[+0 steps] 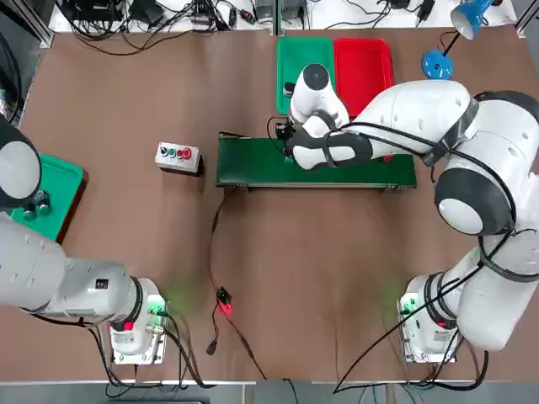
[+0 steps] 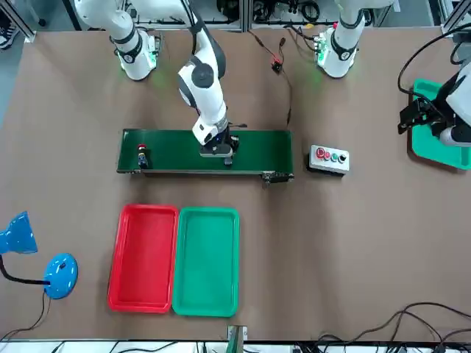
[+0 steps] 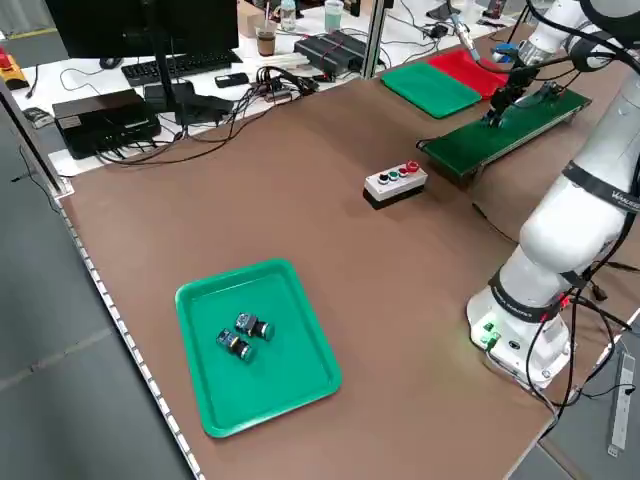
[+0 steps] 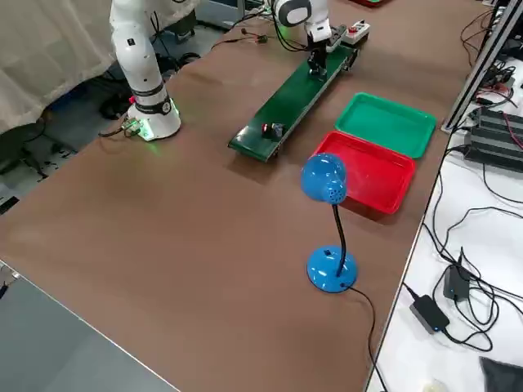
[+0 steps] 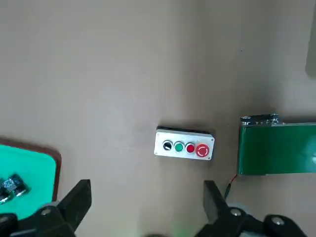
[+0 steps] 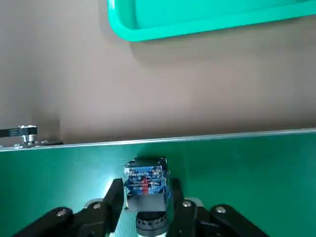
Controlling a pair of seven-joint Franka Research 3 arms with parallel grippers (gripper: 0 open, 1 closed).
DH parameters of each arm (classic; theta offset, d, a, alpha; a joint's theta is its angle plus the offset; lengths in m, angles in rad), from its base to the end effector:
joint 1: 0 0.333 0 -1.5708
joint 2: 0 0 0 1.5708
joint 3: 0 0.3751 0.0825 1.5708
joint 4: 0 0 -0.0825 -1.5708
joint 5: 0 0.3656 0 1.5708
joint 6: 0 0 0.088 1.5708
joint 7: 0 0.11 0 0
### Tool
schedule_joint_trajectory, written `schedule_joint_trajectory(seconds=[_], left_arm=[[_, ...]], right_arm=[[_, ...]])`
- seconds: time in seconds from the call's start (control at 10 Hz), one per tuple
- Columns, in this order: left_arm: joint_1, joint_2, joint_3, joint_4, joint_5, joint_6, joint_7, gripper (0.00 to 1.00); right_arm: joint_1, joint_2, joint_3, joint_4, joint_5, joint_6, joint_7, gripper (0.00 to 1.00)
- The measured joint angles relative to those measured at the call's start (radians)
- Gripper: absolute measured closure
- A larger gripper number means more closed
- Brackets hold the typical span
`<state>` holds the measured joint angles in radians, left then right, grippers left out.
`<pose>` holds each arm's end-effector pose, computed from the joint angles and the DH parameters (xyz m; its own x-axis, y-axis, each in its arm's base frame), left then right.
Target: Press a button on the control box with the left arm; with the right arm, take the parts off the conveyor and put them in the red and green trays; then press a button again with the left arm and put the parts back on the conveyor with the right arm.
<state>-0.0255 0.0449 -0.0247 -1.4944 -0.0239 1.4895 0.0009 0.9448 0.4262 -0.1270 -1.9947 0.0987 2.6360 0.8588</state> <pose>0.5437 -0.0297 0.6838 0.9974 -0.0530 -0.0497 -0.0518 -0.9983 0.0250 0.4360 0.4724 0.3335 0.9844 -0.1155 0.1324 -0.0918 -0.9806 -0.1734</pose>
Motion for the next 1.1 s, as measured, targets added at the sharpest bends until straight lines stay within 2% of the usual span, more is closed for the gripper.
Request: schedule_joint_trajectory(seconds=[0.3, 0.5, 0.9, 1.1], left_arm=[[0.000, 0.000, 0.001, 0.000, 0.000, 0.000, 0.000, 0.00], [0.000, 0.000, 0.001, 0.000, 0.000, 0.000, 0.001, 0.00], [0.000, 0.000, 0.001, 0.000, 0.000, 0.000, 0.002, 0.00], [-0.001, 0.000, 0.000, 0.001, 0.000, 0.001, 0.002, 0.00]], right_arm=[[0.000, 0.003, -0.005, 0.001, 0.000, 0.004, 0.003, 0.04], [0.000, -0.004, -0.045, 0.030, 0.000, -0.041, 0.003, 0.00], [-0.008, -0.079, -0.243, 0.232, -0.004, -0.424, -0.192, 0.00], [-0.053, -0.096, -0.312, 0.339, -0.002, -0.607, -0.358, 0.00]])
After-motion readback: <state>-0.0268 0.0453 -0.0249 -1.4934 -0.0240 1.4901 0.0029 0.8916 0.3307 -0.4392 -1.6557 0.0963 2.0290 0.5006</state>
